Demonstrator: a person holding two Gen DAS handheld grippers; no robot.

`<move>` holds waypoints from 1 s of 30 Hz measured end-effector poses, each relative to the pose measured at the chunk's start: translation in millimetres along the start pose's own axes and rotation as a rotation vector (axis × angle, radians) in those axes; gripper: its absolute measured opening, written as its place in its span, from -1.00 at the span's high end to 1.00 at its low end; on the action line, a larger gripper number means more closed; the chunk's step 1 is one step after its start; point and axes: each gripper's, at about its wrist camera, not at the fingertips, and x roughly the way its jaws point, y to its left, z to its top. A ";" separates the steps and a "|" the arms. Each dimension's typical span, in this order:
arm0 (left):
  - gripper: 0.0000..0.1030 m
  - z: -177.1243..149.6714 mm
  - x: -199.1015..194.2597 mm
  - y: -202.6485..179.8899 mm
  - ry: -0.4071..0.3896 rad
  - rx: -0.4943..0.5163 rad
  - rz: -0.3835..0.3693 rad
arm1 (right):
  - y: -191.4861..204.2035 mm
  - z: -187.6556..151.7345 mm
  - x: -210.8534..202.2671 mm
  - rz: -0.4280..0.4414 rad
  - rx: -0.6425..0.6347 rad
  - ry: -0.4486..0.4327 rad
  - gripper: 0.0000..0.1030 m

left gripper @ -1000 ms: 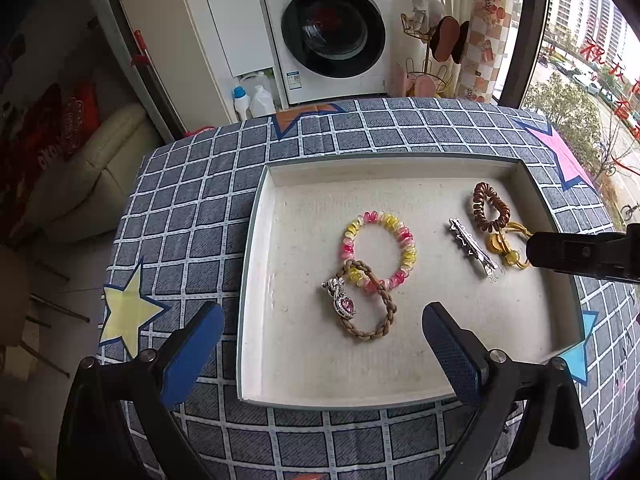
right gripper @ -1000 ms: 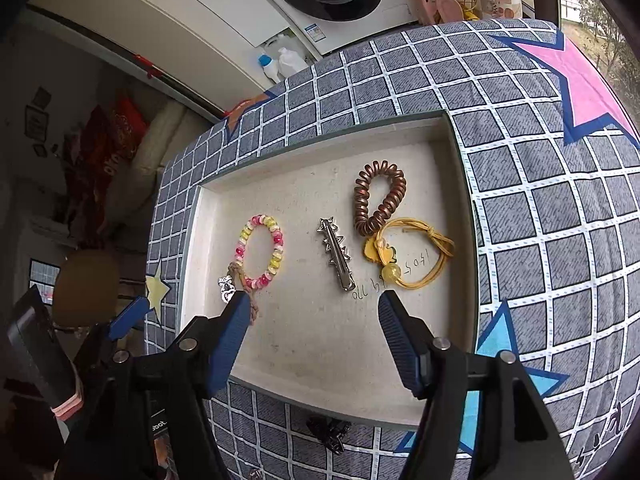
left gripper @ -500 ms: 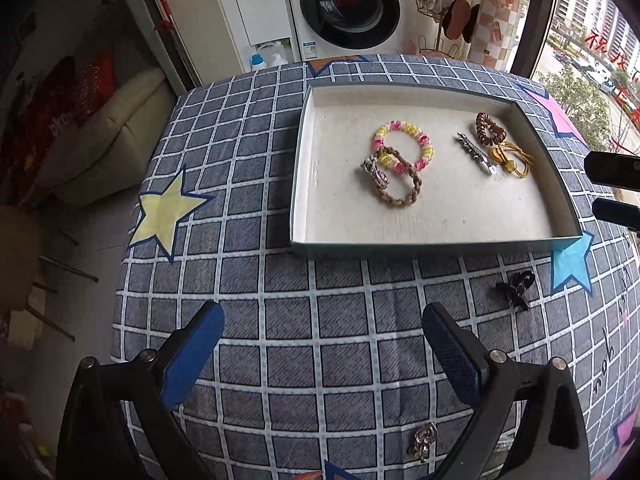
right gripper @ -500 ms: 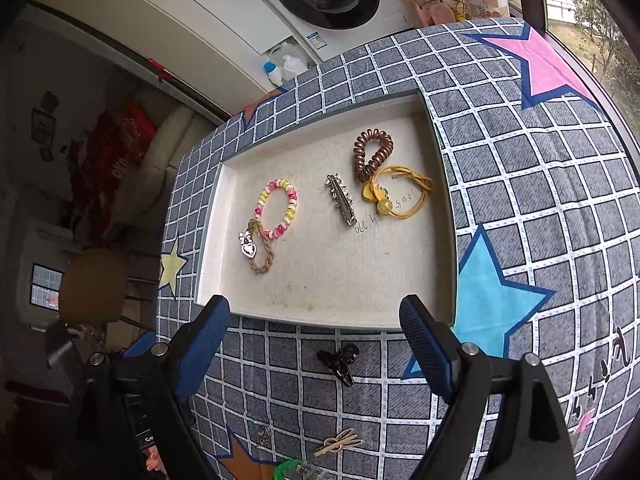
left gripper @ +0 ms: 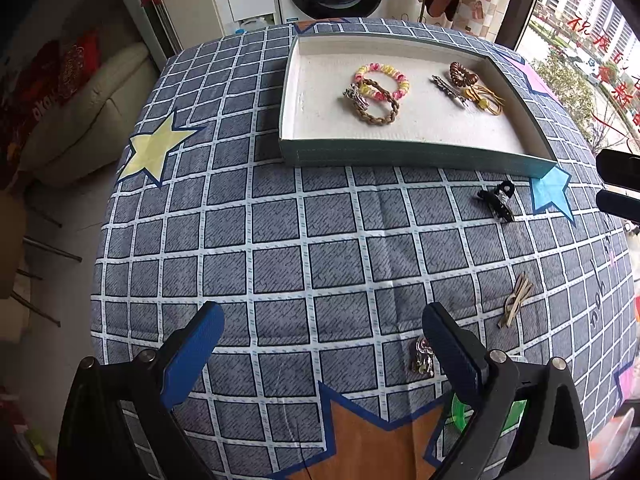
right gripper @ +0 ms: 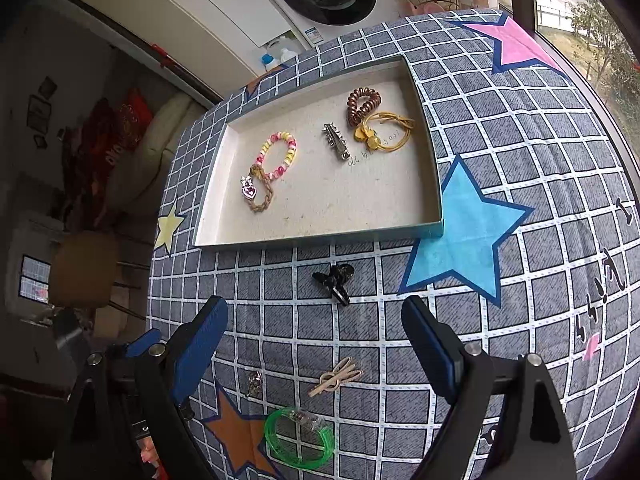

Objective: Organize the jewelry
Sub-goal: 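Move the left tool to the purple heart pendant while the right tool approaches the green bangle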

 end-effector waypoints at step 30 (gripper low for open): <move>-1.00 -34.9 36.6 -29.5 0.099 0.064 -0.076 | 2.5 -132.8 47.4 -0.274 -0.030 0.267 -0.76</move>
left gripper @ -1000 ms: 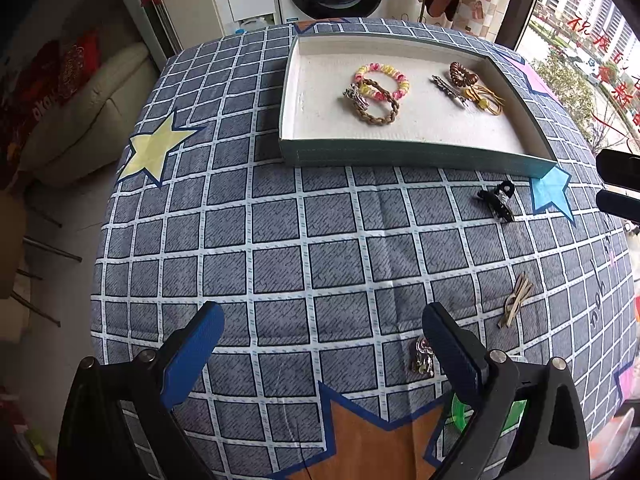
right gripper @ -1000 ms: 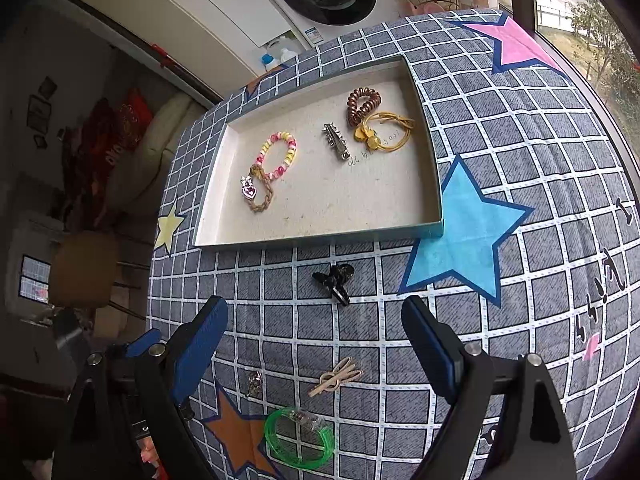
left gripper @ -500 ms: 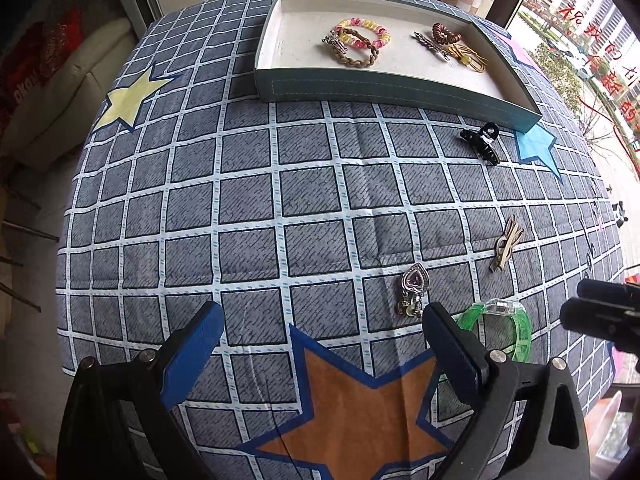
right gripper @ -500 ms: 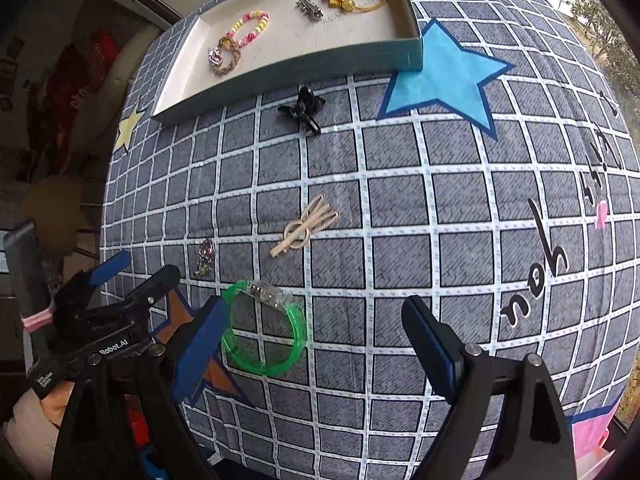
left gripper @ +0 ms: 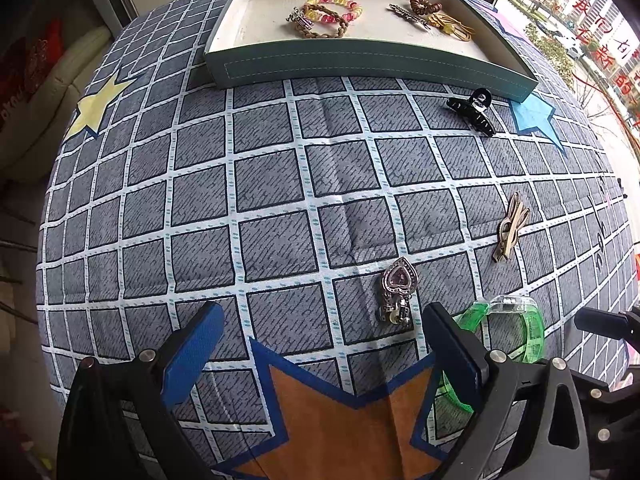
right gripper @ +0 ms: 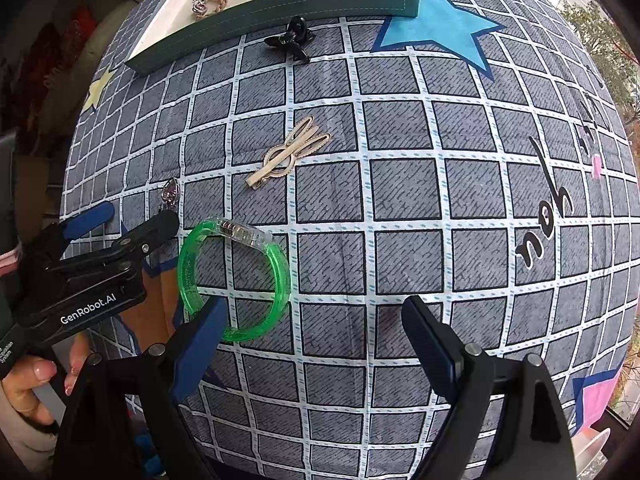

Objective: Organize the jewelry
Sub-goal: 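Move the left tool to the purple heart pendant while the right tool approaches the green bangle, then grasp the purple heart pendant with the left tool while the right tool grasps the green bangle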

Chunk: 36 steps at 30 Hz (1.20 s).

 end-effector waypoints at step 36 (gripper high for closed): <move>0.43 17.7 -12.6 -22.9 -0.046 -0.062 -0.129 | 48.1 -2.1 -12.7 -0.072 -0.176 -0.094 0.86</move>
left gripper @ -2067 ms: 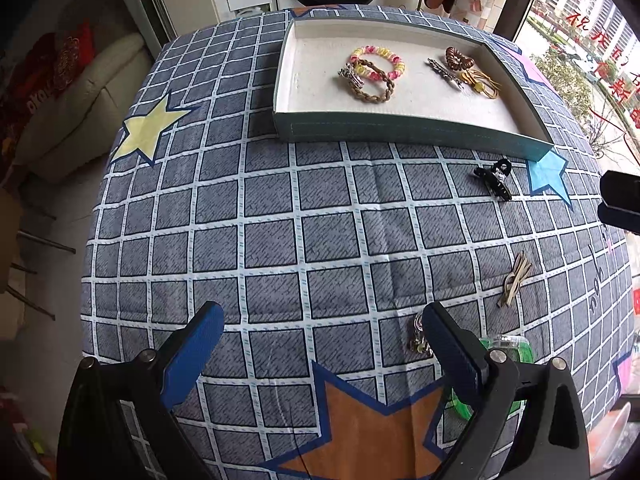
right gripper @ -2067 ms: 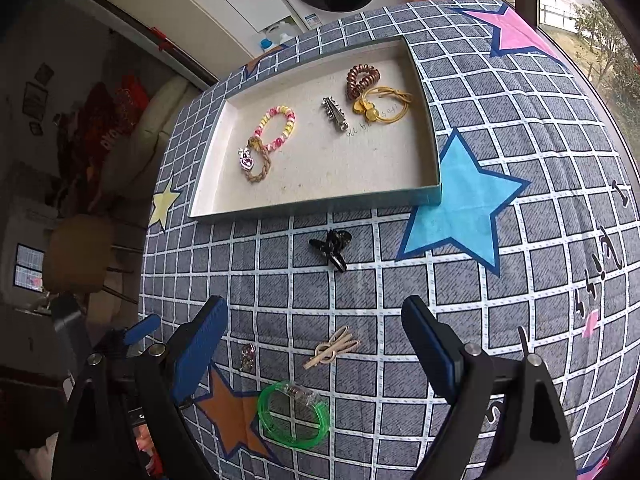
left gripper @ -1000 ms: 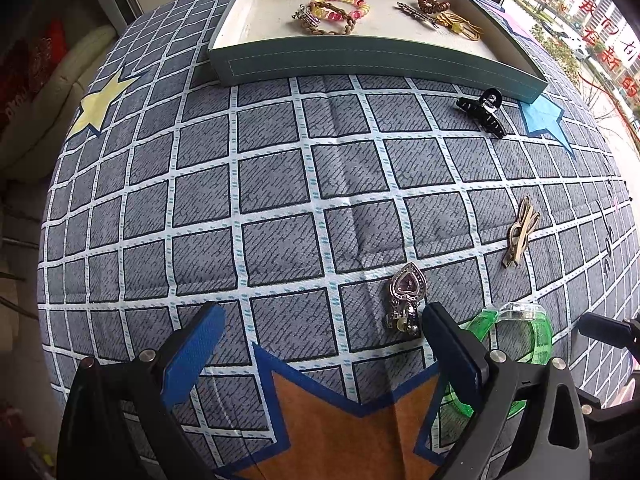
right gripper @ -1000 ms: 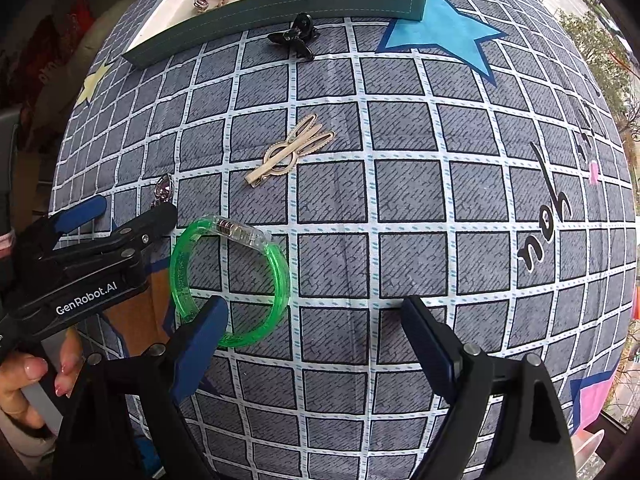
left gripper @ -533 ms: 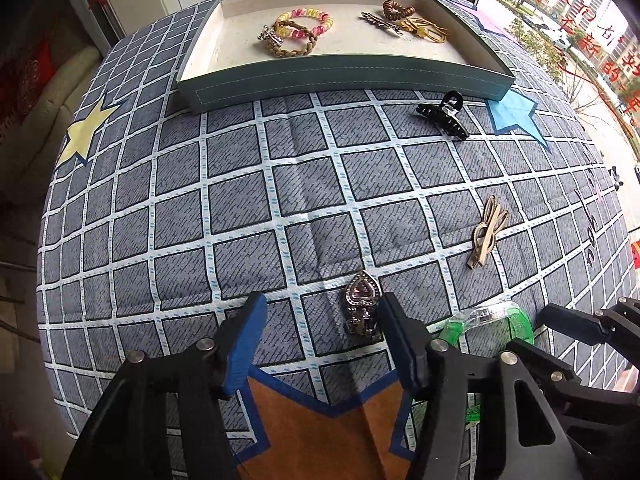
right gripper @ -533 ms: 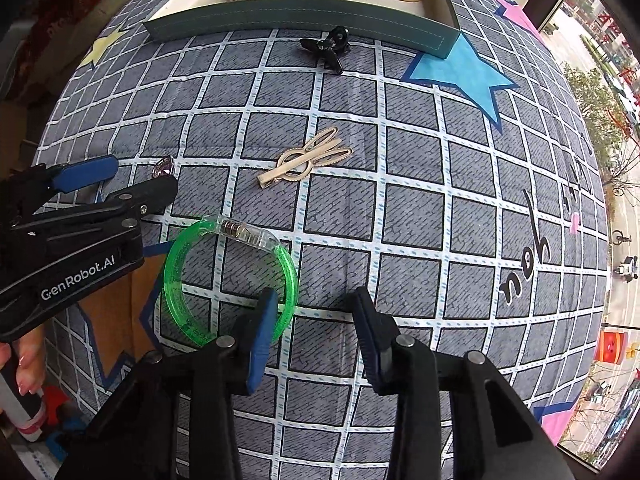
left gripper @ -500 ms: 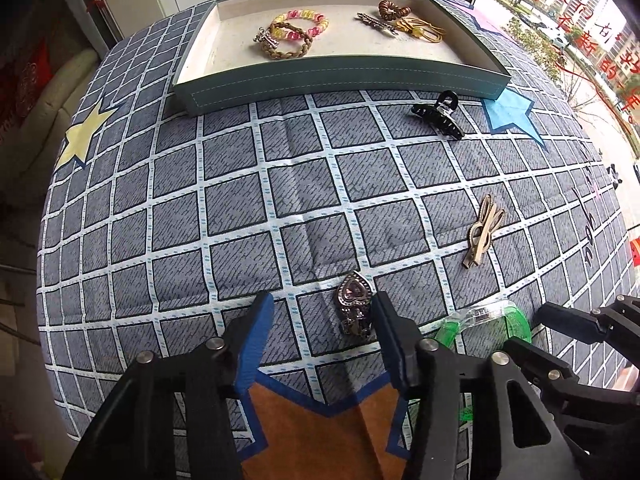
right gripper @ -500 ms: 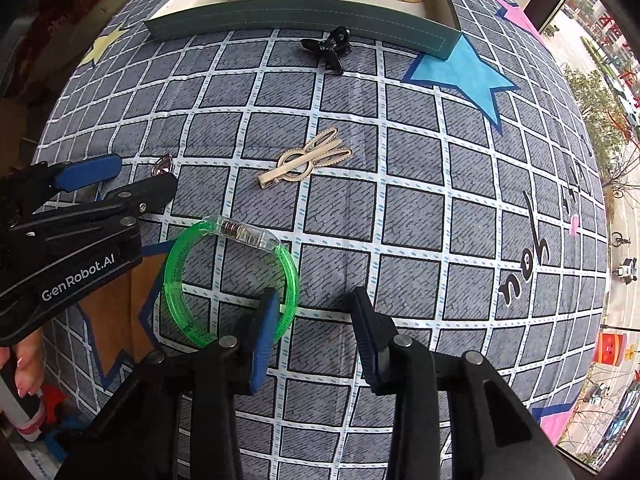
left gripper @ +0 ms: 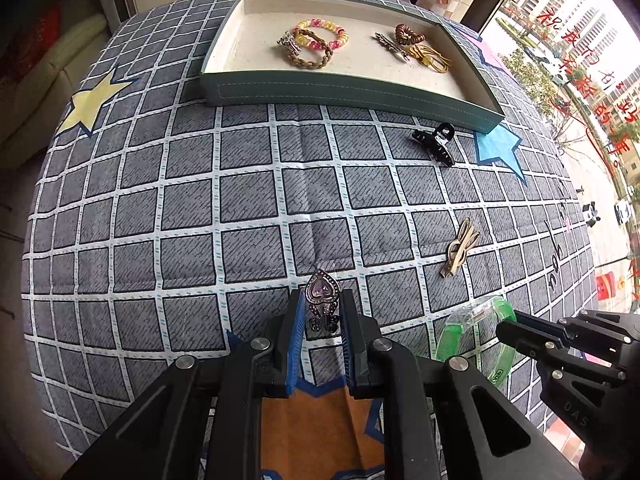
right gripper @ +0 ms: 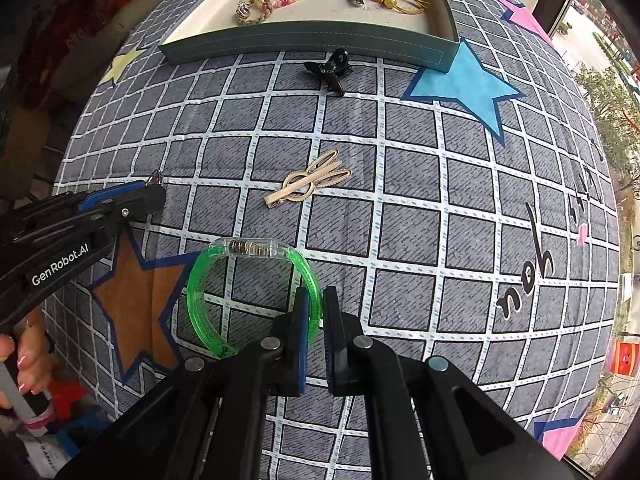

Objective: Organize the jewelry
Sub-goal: 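Grasp the purple heart pendant with the left tool while the right tool grasps the green bangle, then carry the pendant and green bangle over the tray with both tools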

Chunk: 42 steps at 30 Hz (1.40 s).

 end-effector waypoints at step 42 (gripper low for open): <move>0.42 173.2 2.9 31.9 -0.167 -0.078 0.045 | -111.4 228.3 -3.8 0.078 0.115 -0.122 0.86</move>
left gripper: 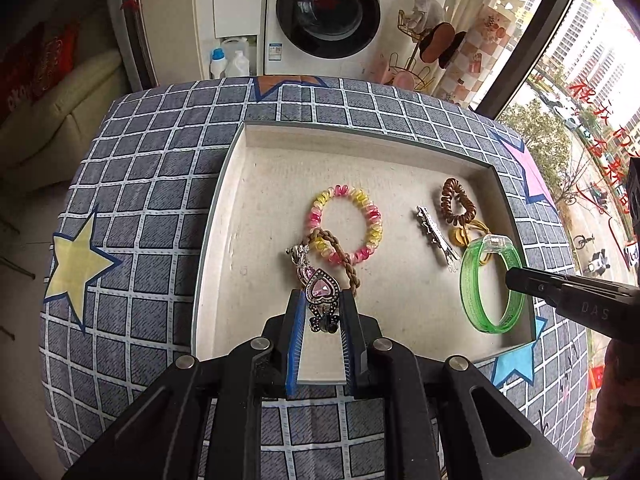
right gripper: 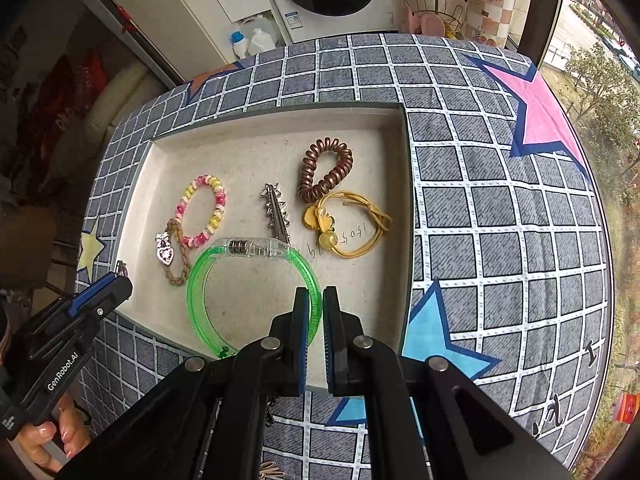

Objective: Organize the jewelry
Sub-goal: 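Carry the pendant and green bangle over the tray with both tools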

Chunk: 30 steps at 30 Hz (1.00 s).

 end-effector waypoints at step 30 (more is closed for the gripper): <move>0.42 6.4 53.9 -9.9 0.071 0.072 0.132 | -18.9 28.8 43.4 -0.049 0.013 0.038 0.84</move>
